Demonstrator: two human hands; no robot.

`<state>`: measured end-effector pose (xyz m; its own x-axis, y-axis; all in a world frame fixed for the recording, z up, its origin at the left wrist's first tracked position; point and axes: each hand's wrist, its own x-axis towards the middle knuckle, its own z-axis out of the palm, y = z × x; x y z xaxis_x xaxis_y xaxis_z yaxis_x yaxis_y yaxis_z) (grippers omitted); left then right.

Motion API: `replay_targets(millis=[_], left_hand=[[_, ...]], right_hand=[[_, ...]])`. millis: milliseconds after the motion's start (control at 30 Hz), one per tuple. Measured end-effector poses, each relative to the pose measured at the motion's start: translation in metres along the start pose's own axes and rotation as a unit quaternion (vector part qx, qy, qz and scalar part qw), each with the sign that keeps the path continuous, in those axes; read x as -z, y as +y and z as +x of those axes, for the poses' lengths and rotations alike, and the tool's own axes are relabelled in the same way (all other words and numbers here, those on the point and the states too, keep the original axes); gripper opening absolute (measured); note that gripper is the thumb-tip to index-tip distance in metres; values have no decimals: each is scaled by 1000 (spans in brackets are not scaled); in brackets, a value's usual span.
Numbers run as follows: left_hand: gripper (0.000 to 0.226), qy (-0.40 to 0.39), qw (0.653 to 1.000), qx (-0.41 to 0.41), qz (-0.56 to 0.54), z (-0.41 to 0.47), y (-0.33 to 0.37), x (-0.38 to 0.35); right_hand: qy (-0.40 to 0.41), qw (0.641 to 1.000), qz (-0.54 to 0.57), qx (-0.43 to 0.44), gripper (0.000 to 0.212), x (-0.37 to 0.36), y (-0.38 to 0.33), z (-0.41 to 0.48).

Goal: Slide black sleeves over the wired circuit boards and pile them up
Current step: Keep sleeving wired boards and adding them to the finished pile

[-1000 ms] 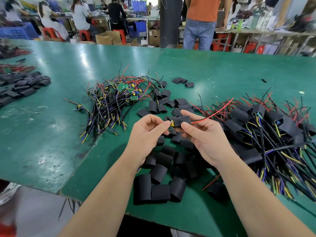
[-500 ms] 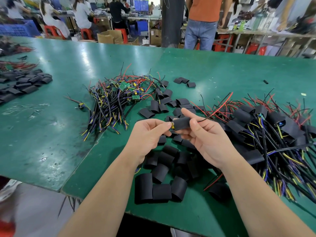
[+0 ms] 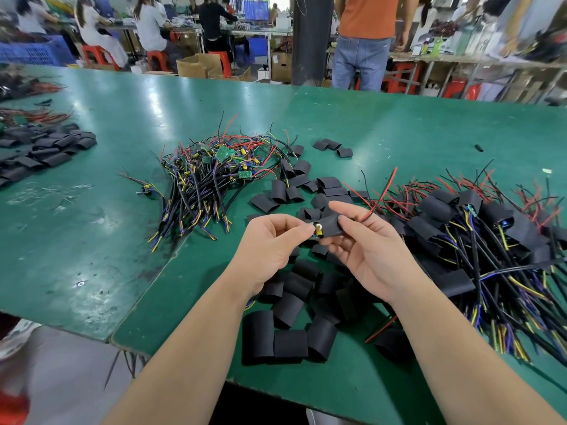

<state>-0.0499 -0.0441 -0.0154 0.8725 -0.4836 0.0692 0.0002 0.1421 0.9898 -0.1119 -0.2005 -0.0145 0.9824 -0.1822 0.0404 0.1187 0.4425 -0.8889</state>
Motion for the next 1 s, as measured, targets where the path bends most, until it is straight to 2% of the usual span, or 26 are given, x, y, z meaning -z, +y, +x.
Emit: replay_targets(millis=[100, 200, 367, 633, 833, 1000], left_hand=[[28, 7, 1000, -2, 12, 0, 1, -1], [17, 21, 1000, 1, 6, 0, 3, 0], [32, 15, 1000, 1, 6, 0, 1, 1], [20, 19, 999, -31, -4, 0, 2, 0], [19, 19, 999, -44, 5, 0, 3, 3], [18, 18, 998, -56, 15, -1, 2, 2]], right_hand=[[2, 999, 17, -34, 20, -3, 1, 1], [-21, 1000, 12, -18, 26, -3, -1, -1], [-51, 998, -29, 22, 36, -5, 2, -4], [-43, 999, 9, 12, 24, -10, 3, -6], [-59, 998, 33, -5, 37, -8, -2, -7], [-14, 999, 33, -6, 20, -8, 0, -6]])
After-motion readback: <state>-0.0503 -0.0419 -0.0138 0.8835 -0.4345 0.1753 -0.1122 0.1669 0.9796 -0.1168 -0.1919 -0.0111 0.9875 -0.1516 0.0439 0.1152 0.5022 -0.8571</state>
